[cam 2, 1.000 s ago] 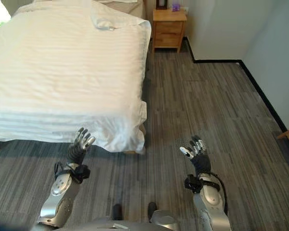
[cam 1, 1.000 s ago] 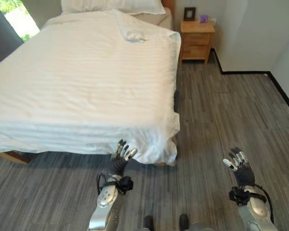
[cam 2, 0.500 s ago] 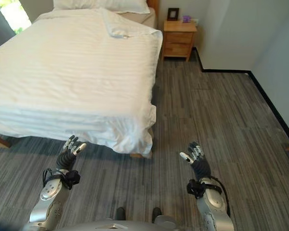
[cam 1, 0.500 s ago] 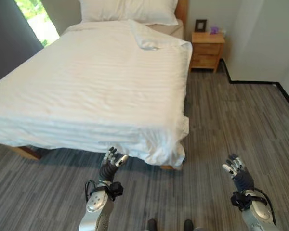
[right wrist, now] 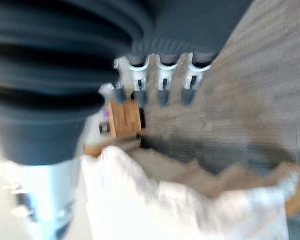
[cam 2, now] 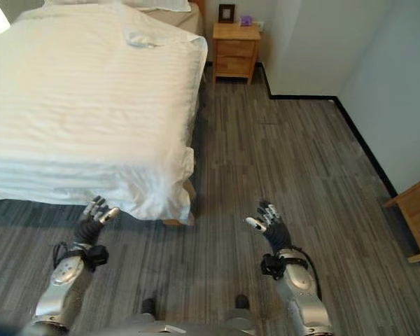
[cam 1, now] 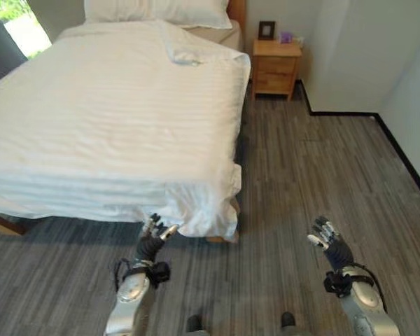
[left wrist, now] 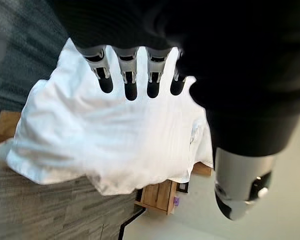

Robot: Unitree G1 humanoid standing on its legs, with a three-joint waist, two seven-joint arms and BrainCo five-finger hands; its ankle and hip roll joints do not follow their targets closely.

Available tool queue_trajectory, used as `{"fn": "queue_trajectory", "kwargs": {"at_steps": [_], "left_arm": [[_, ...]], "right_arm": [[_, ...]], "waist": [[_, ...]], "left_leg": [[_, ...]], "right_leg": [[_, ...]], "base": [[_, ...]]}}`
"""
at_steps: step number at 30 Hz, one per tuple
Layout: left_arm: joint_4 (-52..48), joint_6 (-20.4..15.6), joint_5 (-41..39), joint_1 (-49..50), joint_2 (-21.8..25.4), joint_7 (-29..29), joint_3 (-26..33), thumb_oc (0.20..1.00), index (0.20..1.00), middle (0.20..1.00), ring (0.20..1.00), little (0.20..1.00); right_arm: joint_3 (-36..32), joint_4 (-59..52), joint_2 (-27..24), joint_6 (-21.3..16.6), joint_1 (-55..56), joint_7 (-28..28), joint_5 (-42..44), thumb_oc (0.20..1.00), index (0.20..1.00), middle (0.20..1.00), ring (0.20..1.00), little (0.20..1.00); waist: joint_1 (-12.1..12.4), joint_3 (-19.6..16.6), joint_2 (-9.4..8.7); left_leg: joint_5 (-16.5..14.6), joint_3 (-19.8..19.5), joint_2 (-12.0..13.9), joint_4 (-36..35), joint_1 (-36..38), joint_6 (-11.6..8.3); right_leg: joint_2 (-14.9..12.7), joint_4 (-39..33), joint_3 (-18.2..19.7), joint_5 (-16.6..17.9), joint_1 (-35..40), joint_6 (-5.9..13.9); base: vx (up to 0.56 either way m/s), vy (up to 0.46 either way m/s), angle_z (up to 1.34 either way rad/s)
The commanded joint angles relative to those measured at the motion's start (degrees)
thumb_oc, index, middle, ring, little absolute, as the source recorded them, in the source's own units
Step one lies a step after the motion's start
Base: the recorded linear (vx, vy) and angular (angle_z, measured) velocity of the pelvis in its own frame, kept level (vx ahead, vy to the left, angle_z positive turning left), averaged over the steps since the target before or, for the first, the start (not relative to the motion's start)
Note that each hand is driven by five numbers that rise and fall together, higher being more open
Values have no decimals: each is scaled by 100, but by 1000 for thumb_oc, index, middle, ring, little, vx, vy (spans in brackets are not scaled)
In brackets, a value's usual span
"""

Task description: Making the bed.

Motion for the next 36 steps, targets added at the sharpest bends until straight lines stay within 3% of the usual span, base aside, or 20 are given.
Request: {"fn": "queue_trajectory", "kwargs": {"at_steps": [1, 2, 3, 4, 5, 6, 7, 9, 12, 17, 22, 26, 27, 28, 29, 30, 31, 33, 36], "left_arm": [[-180, -199, -472, -310, 208, -111, 18, 1000, 1000, 1000, 1000, 1000], [-180, -199, -472, -311, 208, -111, 18, 1000, 1000, 1000, 1000, 1000], [-246, -230, -525, -266, 175, -157, 7, 1000, 1000, 1000, 1000, 1000], [-268, -222, -608, -174, 112, -227, 31, 1000, 1000, 1000, 1000, 1000], [-258, -202, -599, -106, 87, -277, 34, 1000, 1000, 1000, 1000, 1000], [-258, -202, -599, -106, 88, -277, 34, 1000, 1000, 1000, 1000, 1000], [-250, -195, -505, -18, 117, -317, 4, 1000, 1000, 1000, 1000, 1000], [-250, -179, -373, 5, 151, -332, -43, 1000, 1000, 1000, 1000, 1000], [-287, -161, -265, -60, 210, -330, -84, 1000, 1000, 1000, 1000, 1000], [-276, -136, -181, -155, 261, -376, -187, 1000, 1000, 1000, 1000, 1000], [-284, -175, -199, -57, 273, -335, -26, 1000, 1000, 1000, 1000, 1000], [-244, -173, -174, -158, 345, -176, 79, 1000, 1000, 1000, 1000, 1000], [-256, -186, -115, -196, 418, -109, 168, 1000, 1000, 1000, 1000, 1000], [-254, -187, -115, -202, 417, -109, 170, 1000, 1000, 1000, 1000, 1000], [-265, -192, -87, -206, 433, -84, 198, 1000, 1000, 1000, 1000, 1000], [-300, -235, -55, -201, 475, -69, 273, 1000, 1000, 1000, 1000, 1000], [-299, -236, -55, -199, 473, -69, 274, 1000, 1000, 1000, 1000, 1000], [-406, -276, -140, -193, 511, -137, 342, 1000, 1000, 1000, 1000, 1000], [-368, -311, -126, -310, 557, -126, 321, 1000, 1000, 1000, 1000, 1000]], "right_arm": [[-190, -593, -332, -306, 137, -111, 350, 1000, 1000, 1000, 1000, 1000], [-190, -593, -332, -305, 137, -111, 350, 1000, 1000, 1000, 1000, 1000], [-224, -581, -356, -274, 161, -117, 330, 1000, 1000, 1000, 1000, 1000], [-311, -558, -408, -232, 211, -66, 239, 1000, 1000, 1000, 1000, 1000], [-369, -552, -408, -214, 259, -27, 200, 1000, 1000, 1000, 1000, 1000], [-369, -552, -408, -213, 260, -27, 200, 1000, 1000, 1000, 1000, 1000], [-412, -516, -367, -194, 325, -21, 157, 1000, 1000, 1000, 1000, 1000], [-442, -504, -293, -205, 390, -23, 142, 1000, 1000, 1000, 1000, 1000], [-372, -514, -207, -204, 391, 28, 186, 1000, 1000, 1000, 1000, 1000], [-271, -507, -109, -173, 367, 56, 65, 1000, 1000, 1000, 1000, 1000], [-153, -462, -37, -172, 177, 114, 92, 1000, 1000, 1000, 1000, 1000], [-167, -506, 26, -256, -83, -10, 168, 1000, 1000, 1000, 1000, 1000], [-154, -535, 36, -299, -178, -26, 64, 1000, 1000, 1000, 1000, 1000], [-154, -532, 36, -300, -185, -26, 64, 1000, 1000, 1000, 1000, 1000], [-133, -523, 51, -320, -202, -36, -6, 1000, 1000, 1000, 1000, 1000], [-144, -533, 57, -302, -194, -18, -68, 1000, 1000, 1000, 1000, 1000], [-144, -537, 57, -299, -191, -19, -70, 1000, 1000, 1000, 1000, 1000], [-279, -557, 16, -310, -114, -6, -108, 1000, 1000, 1000, 1000, 1000], [-382, -550, -17, -342, -9, -70, -81, 1000, 1000, 1000, 1000, 1000]], "waist": [[-225, 99, -345], [-228, 78, -346], [-175, 93, -353], [-113, 39, -384], [-82, -12, -410], [-81, -8, -412], [-54, -100, -379], [-34, -157, -315], [-46, -166, -272], [-85, -176, -246], [39, -202, -308], [100, -90, -237], [94, 75, -158], [110, 66, -177], [72, 144, -132], [7, 210, -78], [8, 212, -78], [-154, 203, -73], [-423, 182, -113]], "left_leg": [[350, 213, 180, 1130, -153, 10], [368, 212, 177, 1118, -177, 13], [218, -18, -132, 1199, -234, 11], [-36, -298, -676, 1140, -313, 45], [-318, -268, -966, 933, -308, 146], [-318, -267, -968, 932, -303, 147], [-489, -227, -1249, 430, -150, 292], [-409, -230, -1514, -57, -61, 409], [-399, -252, -1716, -146, -62, 481], [-382, -149, -1712, -441, 98, 553], [-523, 96, -1748, -424, 116, 610], [-739, 135, -1744, -317, 115, 758], [-828, 194, -1664, -315, 264, 848], [-828, 215, -1685, -314, 246, 854], [-845, 241, -1666, -385, 388, 885], [-912, 232, -1646, -594, 684, 864], [-912, 234, -1648, -617, 705, 863], [-1175, 152, -1662, -696, 1100, 735], [-1461, 9, -1563, -719, 1635, 499]], "right_leg": [[-65, 70, -10, -246, 240, -275], [-66, 61, -12, -230, 217, -276], [-52, 37, 58, -249, 281, -287], [-9, -45, 112, -221, 308, -319], [30, -105, 107, -208, 347, -339], [28, -106, 108, -209, 353, -338], [165, -175, 92, -201, 370, -357], [313, -203, 60, -237, 412, -374], [452, -214, 70, -269, 420, -393], [480, -261, -35, -300, 460, -406], [397, -327, -93, -286, 493, -302], [287, 816, -61, -453, -4, -144], [242, 1985, -219, -204, -526, 141], [221, 2064, -191, -237, -586, 148], [187, 2496, -218, -55, -820, 263], [122, 2595, -294, 149, -1321, 252], [121, 2612, -291, 131, -1319, 253], [106, 1695, -252, 185, -1579, 123], [124, 218, -276, 563, -1674, 202]], "base": [[-5, -266, 81], [39, -128, 50], [51, -223, -19], [104, -304, -54], [92, -224, -22], [125, -173, -5], [117, -128, 2], [111, -107, -7], [71, -39, 4], [64, 38, -2], [93, 82, -8], [79, 105, -16], [45, 57, -10], [117, 91, -23], [261, 70, -32], [271, 68, -42], [480, 4, -43], [536, -81, -34], [565, -141, -6]]}}
